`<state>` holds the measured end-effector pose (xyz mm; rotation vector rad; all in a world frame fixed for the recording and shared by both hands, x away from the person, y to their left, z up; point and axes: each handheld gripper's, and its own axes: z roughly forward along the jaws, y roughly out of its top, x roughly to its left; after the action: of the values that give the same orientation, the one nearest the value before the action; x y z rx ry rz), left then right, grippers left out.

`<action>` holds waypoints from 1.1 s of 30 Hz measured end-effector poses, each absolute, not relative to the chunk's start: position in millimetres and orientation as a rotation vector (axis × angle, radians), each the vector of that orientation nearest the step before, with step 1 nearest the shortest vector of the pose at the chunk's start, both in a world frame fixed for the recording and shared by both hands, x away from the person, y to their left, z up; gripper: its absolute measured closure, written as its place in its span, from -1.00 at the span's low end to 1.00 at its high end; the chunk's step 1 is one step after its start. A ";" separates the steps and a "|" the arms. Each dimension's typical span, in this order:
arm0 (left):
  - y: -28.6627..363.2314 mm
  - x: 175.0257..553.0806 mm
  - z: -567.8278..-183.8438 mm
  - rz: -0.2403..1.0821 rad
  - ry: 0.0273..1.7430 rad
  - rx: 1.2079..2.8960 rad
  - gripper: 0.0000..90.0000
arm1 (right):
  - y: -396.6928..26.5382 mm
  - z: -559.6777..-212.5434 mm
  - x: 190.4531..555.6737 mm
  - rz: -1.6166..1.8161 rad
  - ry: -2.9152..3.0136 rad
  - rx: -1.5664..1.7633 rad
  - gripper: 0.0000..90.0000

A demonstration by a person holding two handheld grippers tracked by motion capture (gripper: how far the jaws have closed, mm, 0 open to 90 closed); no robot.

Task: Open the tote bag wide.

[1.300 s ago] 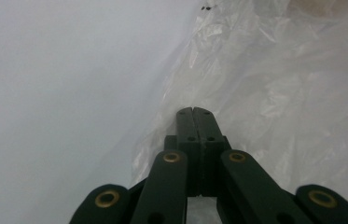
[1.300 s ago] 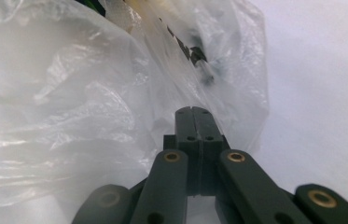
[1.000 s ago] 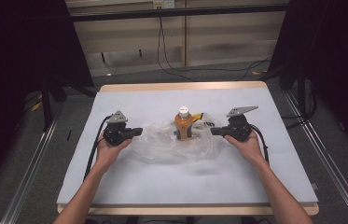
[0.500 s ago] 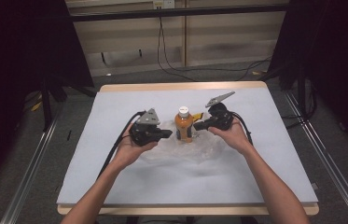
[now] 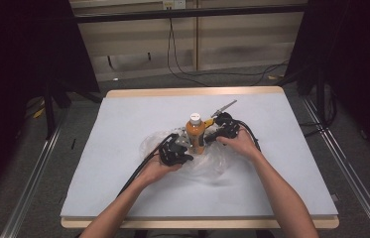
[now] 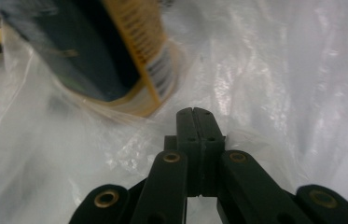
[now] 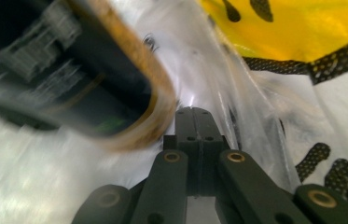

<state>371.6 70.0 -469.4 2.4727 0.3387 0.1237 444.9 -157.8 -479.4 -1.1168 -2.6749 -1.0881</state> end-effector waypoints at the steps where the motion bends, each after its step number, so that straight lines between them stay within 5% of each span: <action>1: 69.9 368.7 -469.1 0.129 0.329 2.481 1.00 | -157.8 -479.4 444.9 -1.088 -2.675 -1.117 1.00; 16: 80.1 326.5 -461.9 0.181 0.191 2.557 1.00 | -138.0 -478.4 499.1 -1.064 -2.711 -1.328 1.00; 24: 75.4 336.1 -425.9 0.161 0.260 2.372 1.00 | -141.3 -480.1 497.5 -1.099 -2.704 -1.314 1.00; 33: 57.3 365.8 -468.7 0.203 0.426 2.494 1.00 | -141.8 -480.7 492.6 -1.109 -2.681 -1.278 1.00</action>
<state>365.8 57.3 -468.7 2.4938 0.4258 0.2034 492.6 -141.8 -480.7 -1.2784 -2.6812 -1.1094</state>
